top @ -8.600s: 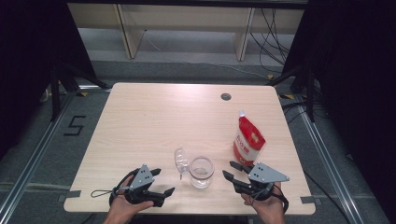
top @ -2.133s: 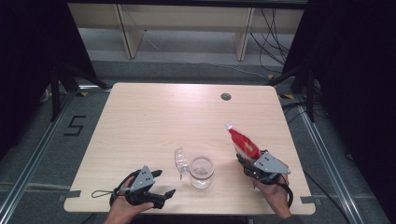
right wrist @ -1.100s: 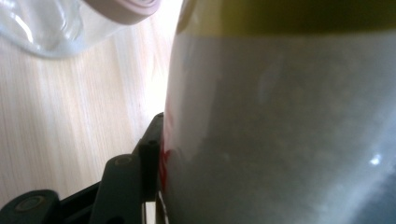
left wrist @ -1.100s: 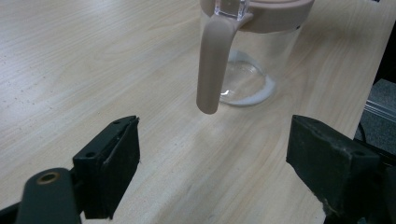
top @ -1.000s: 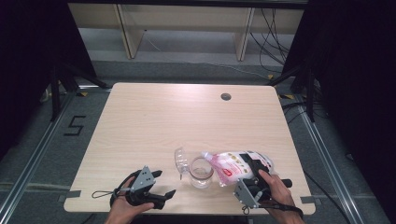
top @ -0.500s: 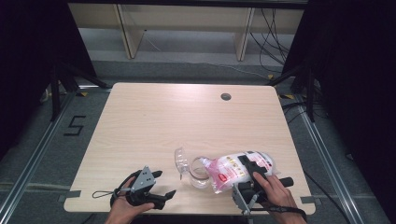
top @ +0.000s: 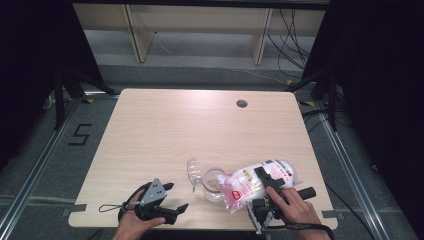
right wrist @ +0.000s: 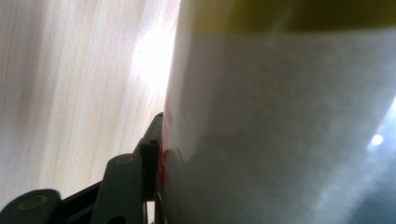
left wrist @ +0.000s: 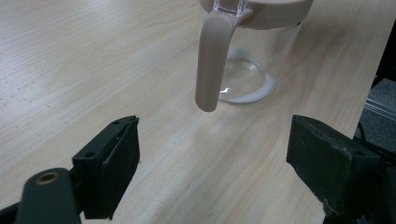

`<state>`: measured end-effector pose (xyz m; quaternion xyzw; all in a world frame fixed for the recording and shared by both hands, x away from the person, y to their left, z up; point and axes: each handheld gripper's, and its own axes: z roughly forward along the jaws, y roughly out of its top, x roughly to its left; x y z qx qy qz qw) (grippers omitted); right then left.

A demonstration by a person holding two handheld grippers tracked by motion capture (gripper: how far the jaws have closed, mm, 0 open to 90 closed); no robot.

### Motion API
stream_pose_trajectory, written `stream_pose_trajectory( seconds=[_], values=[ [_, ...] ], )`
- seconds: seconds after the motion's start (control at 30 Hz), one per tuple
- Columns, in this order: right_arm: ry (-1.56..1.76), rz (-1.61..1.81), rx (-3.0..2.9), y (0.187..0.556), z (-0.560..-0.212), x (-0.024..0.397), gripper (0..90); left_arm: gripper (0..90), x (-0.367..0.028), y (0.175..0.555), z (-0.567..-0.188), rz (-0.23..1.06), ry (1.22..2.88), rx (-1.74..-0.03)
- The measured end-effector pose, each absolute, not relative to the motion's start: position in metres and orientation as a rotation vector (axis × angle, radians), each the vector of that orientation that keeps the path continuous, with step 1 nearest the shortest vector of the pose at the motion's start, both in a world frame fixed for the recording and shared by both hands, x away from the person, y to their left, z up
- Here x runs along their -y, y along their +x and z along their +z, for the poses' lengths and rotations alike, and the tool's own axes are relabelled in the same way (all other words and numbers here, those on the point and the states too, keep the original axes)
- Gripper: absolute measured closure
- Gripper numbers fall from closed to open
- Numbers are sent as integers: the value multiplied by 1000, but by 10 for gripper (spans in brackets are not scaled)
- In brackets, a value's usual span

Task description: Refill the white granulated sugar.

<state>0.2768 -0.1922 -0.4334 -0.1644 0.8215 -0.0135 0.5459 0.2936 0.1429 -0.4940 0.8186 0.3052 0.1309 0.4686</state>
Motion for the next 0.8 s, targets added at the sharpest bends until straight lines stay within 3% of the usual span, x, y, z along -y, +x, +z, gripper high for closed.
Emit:
stream_pose_trajectory(
  seconds=[0.8],
  values=[
    [-460,-105,-1922,279,-430,189,504,169,-143,294,-495,327,2001,-751]
  ],
)
